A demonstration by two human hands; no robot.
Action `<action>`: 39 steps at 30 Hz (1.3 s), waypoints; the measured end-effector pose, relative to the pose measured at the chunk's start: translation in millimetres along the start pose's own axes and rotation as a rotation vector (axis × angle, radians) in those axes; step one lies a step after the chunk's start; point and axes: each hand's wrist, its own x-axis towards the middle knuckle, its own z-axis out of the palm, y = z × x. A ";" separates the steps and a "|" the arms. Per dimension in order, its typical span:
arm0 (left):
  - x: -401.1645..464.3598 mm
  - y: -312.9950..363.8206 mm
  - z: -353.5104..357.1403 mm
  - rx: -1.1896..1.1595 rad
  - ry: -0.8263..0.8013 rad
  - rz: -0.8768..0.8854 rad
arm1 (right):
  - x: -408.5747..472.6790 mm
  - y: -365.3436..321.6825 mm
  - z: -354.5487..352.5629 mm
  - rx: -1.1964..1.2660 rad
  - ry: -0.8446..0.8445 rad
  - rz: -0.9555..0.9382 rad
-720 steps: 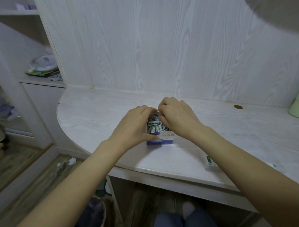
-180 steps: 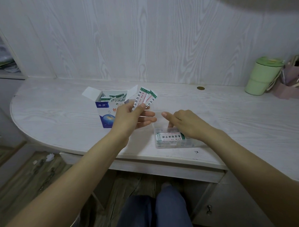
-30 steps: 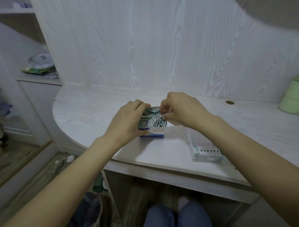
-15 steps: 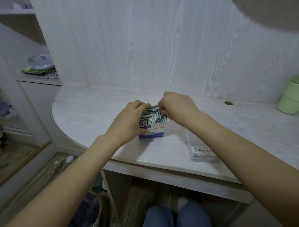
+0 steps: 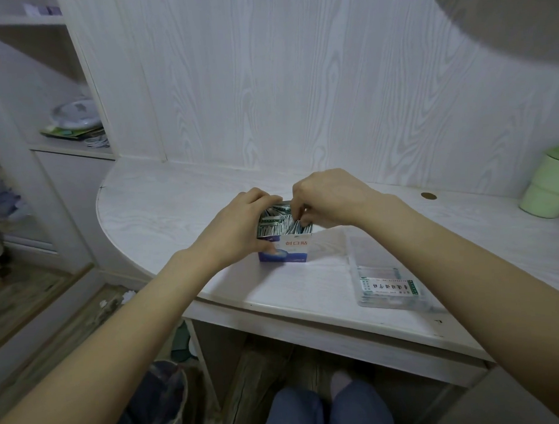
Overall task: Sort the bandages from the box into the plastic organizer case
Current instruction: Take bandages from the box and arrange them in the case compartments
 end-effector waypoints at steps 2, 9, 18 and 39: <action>-0.3 -0.6 0.4 -0.008 -0.003 0.006 | 3.7 -1.5 2.1 -0.034 -0.027 -0.009; 2.6 -1.9 -1.7 -0.034 -0.021 0.003 | -3.4 0.6 6.6 -0.004 0.020 0.012; 6.8 -5.5 -3.1 -0.069 -0.049 0.009 | -16.4 8.8 8.0 0.402 0.075 0.063; 29.5 -8.4 -10.7 -0.080 -0.195 -0.044 | -1.6 9.5 16.5 0.987 0.263 0.301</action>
